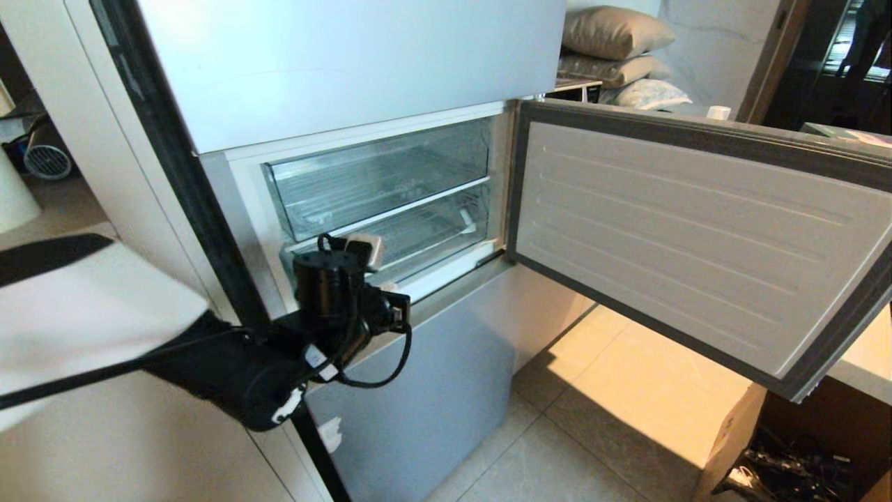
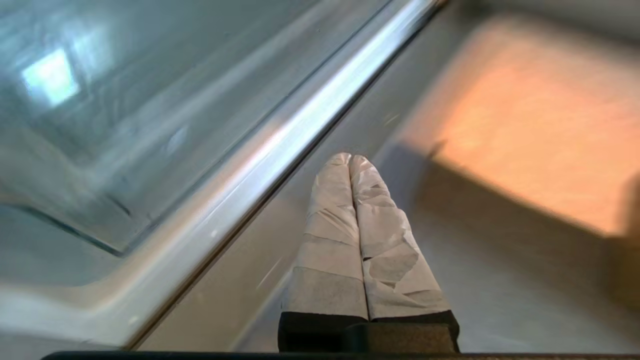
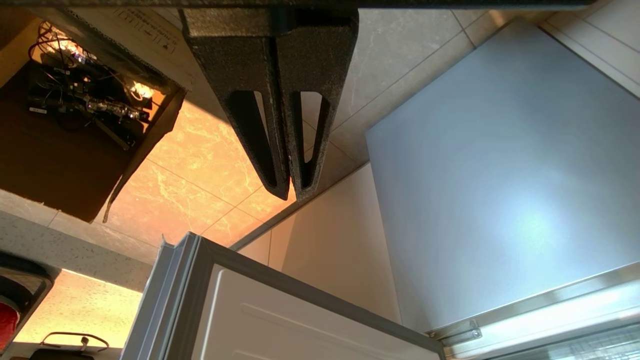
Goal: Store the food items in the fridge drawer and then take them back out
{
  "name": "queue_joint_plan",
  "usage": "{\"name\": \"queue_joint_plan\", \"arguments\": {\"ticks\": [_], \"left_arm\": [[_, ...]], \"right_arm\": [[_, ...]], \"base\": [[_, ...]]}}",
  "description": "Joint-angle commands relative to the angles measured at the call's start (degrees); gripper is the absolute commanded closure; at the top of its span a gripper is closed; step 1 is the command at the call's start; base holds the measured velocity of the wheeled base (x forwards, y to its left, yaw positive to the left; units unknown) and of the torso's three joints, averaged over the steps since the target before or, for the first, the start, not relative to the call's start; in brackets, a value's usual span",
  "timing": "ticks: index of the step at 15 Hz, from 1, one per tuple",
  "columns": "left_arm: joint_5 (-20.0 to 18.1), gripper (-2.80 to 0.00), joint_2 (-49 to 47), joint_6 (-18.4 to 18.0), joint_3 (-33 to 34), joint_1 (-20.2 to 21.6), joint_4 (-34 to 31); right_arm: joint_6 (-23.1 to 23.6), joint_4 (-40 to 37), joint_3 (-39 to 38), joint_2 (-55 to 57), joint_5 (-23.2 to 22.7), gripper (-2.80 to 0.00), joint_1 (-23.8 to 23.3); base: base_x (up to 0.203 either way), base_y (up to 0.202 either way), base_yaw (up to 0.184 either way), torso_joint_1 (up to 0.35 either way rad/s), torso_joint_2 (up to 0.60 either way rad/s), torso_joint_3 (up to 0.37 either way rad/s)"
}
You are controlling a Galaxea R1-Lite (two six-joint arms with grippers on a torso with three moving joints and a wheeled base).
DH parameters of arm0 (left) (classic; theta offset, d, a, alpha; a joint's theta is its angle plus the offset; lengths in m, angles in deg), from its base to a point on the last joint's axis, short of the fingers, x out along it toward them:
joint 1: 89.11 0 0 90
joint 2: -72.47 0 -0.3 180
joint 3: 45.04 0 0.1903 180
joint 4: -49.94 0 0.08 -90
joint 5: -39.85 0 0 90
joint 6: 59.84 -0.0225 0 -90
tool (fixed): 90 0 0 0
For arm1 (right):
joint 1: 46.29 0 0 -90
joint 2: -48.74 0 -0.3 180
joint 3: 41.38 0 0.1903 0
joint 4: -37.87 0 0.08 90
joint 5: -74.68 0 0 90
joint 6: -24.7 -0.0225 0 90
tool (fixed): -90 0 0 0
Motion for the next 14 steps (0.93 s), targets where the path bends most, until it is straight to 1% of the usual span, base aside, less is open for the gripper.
{"name": "queue_joint_plan", "arguments": {"ticks": [1,4,6,7,8,9,10,11,12,13,14], "left_arm": [[-1.25,0.0,19.71,-0.34,7.28,-1.6,0.28],[-2.0,0.0,41.44,-0.73,16.35,-1.99,-2.39],[-0.5,0.0,56.82,-0.77,19.78,-1.16,-8.98],[0.67,0.0,64.69,-0.56,21.41,0.9,-13.81],[1.67,0.0,71.4,-0.36,23.78,5.18,-18.45],[2.43,0.0,77.11,-0.23,27.01,11.43,-22.11],[2.87,0.0,83.28,-0.35,31.87,19.37,-25.71],[2.03,0.0,89.19,-0.66,37.84,25.21,-29.17],[-0.92,0.0,93.92,-0.97,43.52,28.52,-32.73],[-6.42,0.0,98.64,-1.43,47.94,29.74,-37.62],[-11.93,0.0,103.11,-1.9,50.04,29.75,-44.32]], "right_arm": [[0.03,0.01,0.0,0.0,0.02,0.0,0.02],[0.1,0.01,0.07,0.01,0.02,0.0,0.02],[0.38,-0.08,0.09,0.0,0.02,0.0,0.02],[0.38,-0.08,0.09,0.0,0.02,0.0,0.02],[0.38,-0.08,0.09,0.08,0.02,0.0,0.02],[0.38,-0.02,0.09,0.0,0.02,0.0,0.02],[0.3,0.01,0.09,0.0,0.02,0.0,0.02],[0.0,0.01,0.09,0.0,0.02,0.0,0.02],[-0.06,0.01,0.03,0.08,0.02,0.0,0.02],[-0.06,0.01,0.0,0.0,0.02,0.0,0.02],[-0.06,0.01,0.0,0.0,0.02,0.0,0.02]], "base": [[0.0,0.0,0.0,0.0,0.0,0.0],[0.0,0.0,0.0,0.0,0.0,0.0],[0.0,0.0,0.0,0.0,0.0,0.0],[0.0,0.0,0.0,0.0,0.0,0.0],[0.0,0.0,0.0,0.0,0.0,0.0],[0.0,0.0,0.0,0.0,0.0,0.0],[0.0,0.0,0.0,0.0,0.0,0.0],[0.0,0.0,0.0,0.0,0.0,0.0],[0.0,0.0,0.0,0.0,0.0,0.0],[0.0,0.0,0.0,0.0,0.0,0.0],[0.0,0.0,0.0,0.0,0.0,0.0]]}}
